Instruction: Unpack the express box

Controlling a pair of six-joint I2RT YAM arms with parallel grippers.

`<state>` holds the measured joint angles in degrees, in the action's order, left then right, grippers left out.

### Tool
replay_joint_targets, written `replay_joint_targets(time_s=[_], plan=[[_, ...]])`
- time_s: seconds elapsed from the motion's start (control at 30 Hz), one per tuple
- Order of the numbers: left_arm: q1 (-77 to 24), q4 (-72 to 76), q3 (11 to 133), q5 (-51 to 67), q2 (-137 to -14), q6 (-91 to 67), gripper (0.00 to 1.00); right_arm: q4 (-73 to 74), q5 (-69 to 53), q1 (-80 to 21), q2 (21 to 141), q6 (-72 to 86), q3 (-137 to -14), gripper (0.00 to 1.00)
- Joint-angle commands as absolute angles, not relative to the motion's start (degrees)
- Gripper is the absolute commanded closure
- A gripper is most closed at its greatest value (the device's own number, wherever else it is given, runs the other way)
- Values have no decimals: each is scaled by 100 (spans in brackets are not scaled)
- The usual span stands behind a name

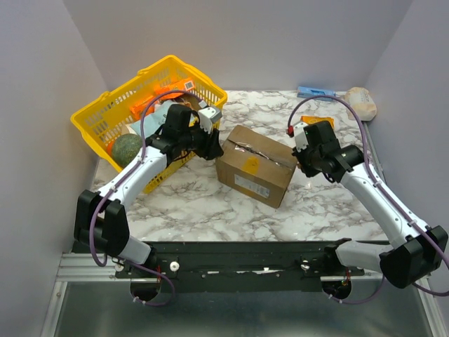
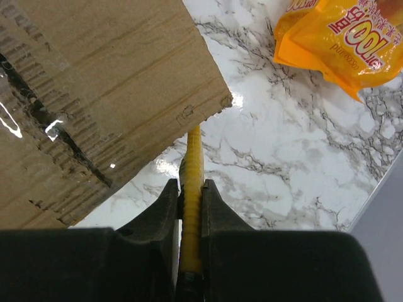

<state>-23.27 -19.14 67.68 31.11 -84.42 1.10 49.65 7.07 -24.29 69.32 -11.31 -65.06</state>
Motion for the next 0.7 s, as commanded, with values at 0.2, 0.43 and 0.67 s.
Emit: replay_joint_targets(time_s=[0.2, 0.43, 0.67], plan=[[-2952, -1935, 6363, 3971, -8507, 124, 47, 4596, 439, -2321, 6934, -1415, -6592, 100], [-3190, -2144, 6723, 4315, -8807, 123, 48, 4597, -261, -1538, 7233, -1433, -6838, 99], [-3033, -3759, 7539, 4236, -8763, 1157, 46, 4175, -1195, -1538, 7698, -1196, -7443, 100]])
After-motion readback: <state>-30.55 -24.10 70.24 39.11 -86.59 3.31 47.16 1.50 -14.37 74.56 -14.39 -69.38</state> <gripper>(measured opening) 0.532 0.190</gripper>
